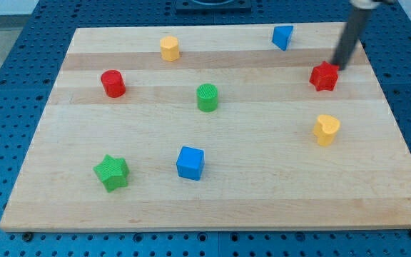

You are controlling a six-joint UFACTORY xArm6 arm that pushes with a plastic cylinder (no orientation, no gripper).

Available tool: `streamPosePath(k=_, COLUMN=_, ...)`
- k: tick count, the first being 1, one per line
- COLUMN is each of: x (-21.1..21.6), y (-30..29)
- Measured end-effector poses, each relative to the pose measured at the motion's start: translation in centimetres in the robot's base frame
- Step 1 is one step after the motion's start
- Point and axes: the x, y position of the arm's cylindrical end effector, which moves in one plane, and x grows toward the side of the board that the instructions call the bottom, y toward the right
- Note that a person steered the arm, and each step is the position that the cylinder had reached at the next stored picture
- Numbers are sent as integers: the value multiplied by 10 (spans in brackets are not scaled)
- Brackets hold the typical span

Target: Point at the blue triangle

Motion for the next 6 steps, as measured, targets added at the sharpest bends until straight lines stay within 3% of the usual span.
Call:
streamPosePath(k=2, x=0, y=-4)
streamPosePath(k=4, x=1, y=-72)
streamPosePath(k=6, x=-1, y=-72)
